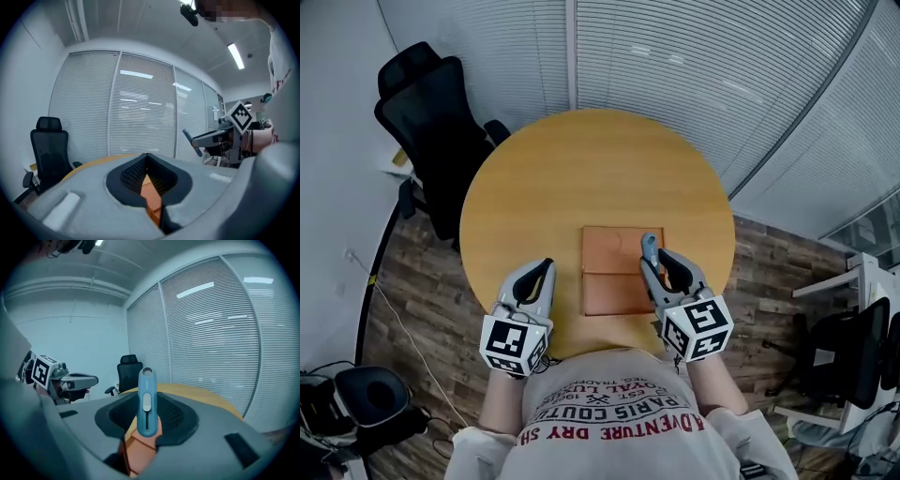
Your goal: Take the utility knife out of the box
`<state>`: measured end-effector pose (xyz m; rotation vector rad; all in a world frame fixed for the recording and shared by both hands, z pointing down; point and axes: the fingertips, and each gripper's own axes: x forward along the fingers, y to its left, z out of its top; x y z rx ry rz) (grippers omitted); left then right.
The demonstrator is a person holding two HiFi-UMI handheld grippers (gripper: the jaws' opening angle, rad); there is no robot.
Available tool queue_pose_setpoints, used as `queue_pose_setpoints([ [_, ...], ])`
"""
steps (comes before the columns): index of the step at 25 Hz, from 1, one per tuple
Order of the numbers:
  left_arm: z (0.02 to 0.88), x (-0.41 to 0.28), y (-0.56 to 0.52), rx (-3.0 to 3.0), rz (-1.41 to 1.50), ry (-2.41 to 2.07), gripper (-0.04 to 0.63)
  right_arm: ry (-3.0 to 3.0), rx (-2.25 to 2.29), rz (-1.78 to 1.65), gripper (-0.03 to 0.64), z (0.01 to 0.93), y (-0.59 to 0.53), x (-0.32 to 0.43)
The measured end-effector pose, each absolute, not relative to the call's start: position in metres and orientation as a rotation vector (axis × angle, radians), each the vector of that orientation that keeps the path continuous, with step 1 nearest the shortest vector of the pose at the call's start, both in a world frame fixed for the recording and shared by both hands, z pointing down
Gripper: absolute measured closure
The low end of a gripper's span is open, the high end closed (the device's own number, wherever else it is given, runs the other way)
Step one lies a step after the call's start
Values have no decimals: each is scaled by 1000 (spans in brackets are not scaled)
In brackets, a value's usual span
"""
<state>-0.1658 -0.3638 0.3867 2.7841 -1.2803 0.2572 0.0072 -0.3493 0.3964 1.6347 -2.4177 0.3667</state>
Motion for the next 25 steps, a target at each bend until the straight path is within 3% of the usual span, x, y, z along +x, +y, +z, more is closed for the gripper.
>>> queue_pose_setpoints([
  [25,379,-125,-368,2883,265,-1223,600,-2374,1725,287,485,407,-351,28],
])
